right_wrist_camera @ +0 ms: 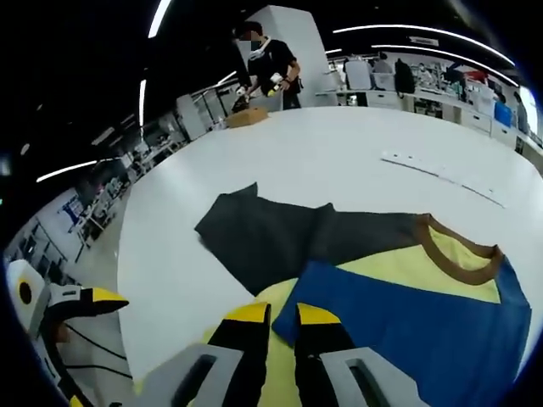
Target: Fold the garment on the visible template until the final outline fits inside the template.
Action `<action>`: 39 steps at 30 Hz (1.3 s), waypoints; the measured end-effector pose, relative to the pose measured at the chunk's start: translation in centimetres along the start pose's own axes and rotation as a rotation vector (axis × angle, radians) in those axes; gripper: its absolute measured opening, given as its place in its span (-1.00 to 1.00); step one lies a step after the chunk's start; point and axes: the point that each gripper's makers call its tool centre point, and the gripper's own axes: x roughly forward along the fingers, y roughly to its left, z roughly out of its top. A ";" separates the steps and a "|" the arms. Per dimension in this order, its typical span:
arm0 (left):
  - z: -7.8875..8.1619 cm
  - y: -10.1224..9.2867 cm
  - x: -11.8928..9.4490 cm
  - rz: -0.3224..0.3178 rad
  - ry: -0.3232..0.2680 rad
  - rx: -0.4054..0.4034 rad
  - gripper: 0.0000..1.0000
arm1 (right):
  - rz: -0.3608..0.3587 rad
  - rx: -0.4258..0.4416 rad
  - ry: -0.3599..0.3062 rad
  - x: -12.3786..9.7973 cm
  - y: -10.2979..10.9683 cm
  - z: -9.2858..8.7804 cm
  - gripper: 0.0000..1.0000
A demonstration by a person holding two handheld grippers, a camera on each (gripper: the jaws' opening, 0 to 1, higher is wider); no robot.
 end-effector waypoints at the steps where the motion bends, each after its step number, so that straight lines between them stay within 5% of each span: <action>1: 0.0 0.0 0.0 0.000 0.001 0.001 0.98 | 0.003 -0.008 -0.005 -0.1 0.1 0.1 -0.77; 12: 0.5 0.0 0.2 0.001 -0.008 0.007 0.98 | 0.014 -0.144 -0.063 -1.5 -0.4 1.0 0.26; 18: 0.6 0.0 0.2 0.003 -0.007 0.010 0.98 | 0.011 -0.161 -0.080 -2.4 -1.0 1.0 0.57; 29: 0.7 0.1 0.1 0.007 -0.009 0.016 0.98 | -0.008 -0.217 -0.095 -5.3 -2.6 0.7 0.79; 39: 0.8 0.2 0.1 0.010 -0.011 0.016 0.98 | -0.094 -0.209 -0.103 -9.0 -7.0 -1.1 0.78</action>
